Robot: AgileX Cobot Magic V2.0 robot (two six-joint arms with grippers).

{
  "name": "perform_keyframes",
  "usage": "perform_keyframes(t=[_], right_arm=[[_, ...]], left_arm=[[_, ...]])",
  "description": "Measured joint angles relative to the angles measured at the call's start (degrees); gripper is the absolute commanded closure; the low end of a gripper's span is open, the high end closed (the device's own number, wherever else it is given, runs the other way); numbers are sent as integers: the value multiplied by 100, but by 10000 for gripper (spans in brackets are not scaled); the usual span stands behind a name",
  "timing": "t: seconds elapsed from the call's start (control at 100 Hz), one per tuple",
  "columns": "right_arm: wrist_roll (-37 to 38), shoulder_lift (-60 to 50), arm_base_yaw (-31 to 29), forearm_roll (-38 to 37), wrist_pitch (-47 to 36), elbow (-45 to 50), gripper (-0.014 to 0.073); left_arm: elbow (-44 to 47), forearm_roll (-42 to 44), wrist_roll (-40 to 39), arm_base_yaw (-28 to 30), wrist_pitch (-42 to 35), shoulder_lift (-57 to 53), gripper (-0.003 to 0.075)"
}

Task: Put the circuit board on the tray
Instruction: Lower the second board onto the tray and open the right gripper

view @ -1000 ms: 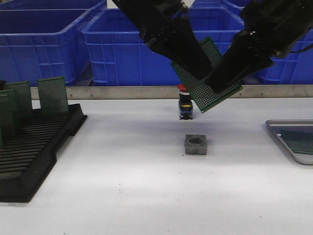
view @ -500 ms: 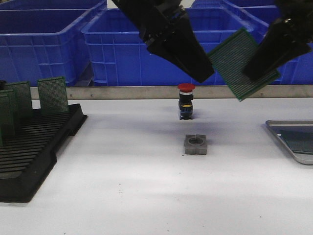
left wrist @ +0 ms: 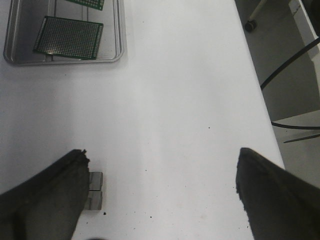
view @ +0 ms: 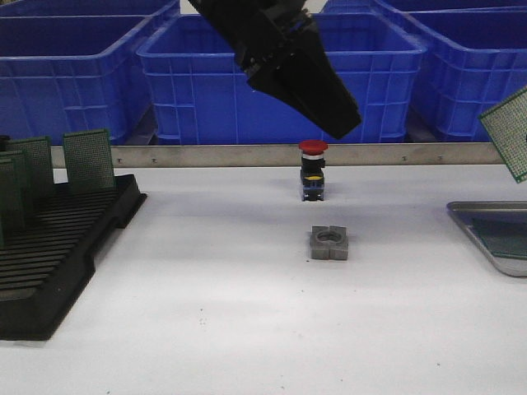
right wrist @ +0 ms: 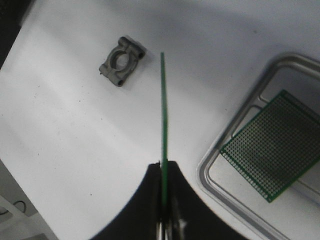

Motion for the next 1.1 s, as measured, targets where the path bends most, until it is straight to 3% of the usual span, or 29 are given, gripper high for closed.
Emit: perform_keyframes(t=[0.41,0.9,1.1], right_arm=[[900,1096,-47,-2,-398,0,662],[1186,1188,-47,-76,-804,0,654],[1236,1188,-47,-141,-827,0,498]], left_arm=[[0,0,0,0,0,0,151],[0,0,0,0,-9,0,151],[0,0,0,0,-9,0,151]])
